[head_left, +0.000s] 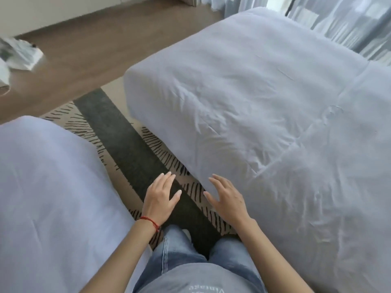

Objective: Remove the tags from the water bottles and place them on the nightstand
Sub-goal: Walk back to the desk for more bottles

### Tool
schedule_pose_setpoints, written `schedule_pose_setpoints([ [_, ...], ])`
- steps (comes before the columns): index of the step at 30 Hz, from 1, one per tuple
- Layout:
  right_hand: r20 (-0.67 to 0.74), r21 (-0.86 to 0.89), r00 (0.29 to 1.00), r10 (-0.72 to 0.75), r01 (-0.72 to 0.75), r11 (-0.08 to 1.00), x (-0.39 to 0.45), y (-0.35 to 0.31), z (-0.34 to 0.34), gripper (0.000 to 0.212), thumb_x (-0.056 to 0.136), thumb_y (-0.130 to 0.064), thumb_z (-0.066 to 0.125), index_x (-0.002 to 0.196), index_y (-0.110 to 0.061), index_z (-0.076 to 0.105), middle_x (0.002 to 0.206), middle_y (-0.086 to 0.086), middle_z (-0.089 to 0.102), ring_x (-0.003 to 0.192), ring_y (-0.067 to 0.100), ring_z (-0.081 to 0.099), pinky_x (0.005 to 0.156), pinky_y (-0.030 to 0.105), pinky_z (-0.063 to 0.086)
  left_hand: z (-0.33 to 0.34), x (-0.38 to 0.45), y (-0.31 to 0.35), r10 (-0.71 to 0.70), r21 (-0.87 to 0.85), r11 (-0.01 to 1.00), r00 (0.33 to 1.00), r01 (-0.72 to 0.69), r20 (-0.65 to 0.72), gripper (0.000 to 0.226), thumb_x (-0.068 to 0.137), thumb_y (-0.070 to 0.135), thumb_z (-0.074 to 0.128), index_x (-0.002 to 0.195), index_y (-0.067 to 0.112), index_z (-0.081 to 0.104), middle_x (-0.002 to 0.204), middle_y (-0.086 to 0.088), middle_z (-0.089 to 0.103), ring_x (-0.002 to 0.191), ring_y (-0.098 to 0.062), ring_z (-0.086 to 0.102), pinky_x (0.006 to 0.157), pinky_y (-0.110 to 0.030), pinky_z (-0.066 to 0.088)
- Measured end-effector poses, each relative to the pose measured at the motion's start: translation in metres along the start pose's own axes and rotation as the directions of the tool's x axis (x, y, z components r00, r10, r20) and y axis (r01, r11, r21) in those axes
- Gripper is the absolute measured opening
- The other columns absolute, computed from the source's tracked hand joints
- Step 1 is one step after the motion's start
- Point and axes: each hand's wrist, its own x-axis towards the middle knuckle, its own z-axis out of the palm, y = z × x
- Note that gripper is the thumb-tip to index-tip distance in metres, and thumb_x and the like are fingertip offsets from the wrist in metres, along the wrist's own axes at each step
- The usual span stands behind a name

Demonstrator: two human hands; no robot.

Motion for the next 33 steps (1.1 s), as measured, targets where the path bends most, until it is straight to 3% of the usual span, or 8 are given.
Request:
schedule_pose_setpoints([
  [8, 0.169, -0.026, 0.968, -0.184, 0.191, 0.981, 0.104, -0.07, 0.014, 0.049, 0.092, -0.044, 0.047, 0.136, -0.022, 0.042, 0.146, -0.001, 0.04, 0.133, 0.016, 0.036, 0.1, 0.034, 0.04, -0.042, 0.021, -0.072, -0.258, -0.07, 0.965, 0.958, 0.251, -0.128, 0.049, 0.09, 0.032, 0.051, 0.133, 0.011, 0.042, 0.143, -0.009, 0.042, 0.136, -0.026, 0.031, 0.108, -0.039, 0.031],
  [17, 0.293, -0.02, 0.897, -0.332, 0.353, 0.935, 0.246, -0.109, 0.041, 0.05, 0.093, -0.047, 0.043, 0.138, -0.024, 0.039, 0.147, -0.003, 0.038, 0.135, 0.015, 0.032, 0.104, 0.033, 0.037, -0.077, 0.108, -0.133, -0.433, -0.071, 0.901, 0.88, 0.427, -0.198, 0.052, 0.09, 0.037, 0.05, 0.135, 0.014, 0.04, 0.145, -0.008, 0.039, 0.136, -0.026, 0.031, 0.108, -0.04, 0.031],
  [23, 0.271, -0.023, 0.88, -0.391, 0.412, 0.911, 0.369, -0.131, 0.027, 0.051, 0.092, -0.048, 0.043, 0.136, -0.023, 0.041, 0.146, -0.001, 0.04, 0.135, 0.017, 0.033, 0.103, 0.034, 0.038, -0.123, 0.21, -0.159, -0.439, -0.07, 0.897, 0.857, 0.437, -0.27, 0.051, 0.09, 0.035, 0.05, 0.135, 0.013, 0.039, 0.145, -0.009, 0.039, 0.136, -0.027, 0.031, 0.108, -0.037, 0.027],
  [33, 0.279, -0.049, 0.819, -0.502, 0.534, 0.844, 0.521, -0.195, 0.034, 0.05, 0.093, -0.046, 0.045, 0.135, -0.02, 0.044, 0.144, 0.002, 0.043, 0.135, 0.02, 0.034, 0.103, 0.037, 0.038, -0.183, 0.311, -0.225, -0.457, 0.022, 0.87, 0.823, 0.492, -0.338, 0.05, 0.086, 0.029, 0.059, 0.129, 0.005, 0.048, 0.135, -0.018, 0.049, 0.127, -0.036, 0.043, 0.102, -0.047, 0.037],
])
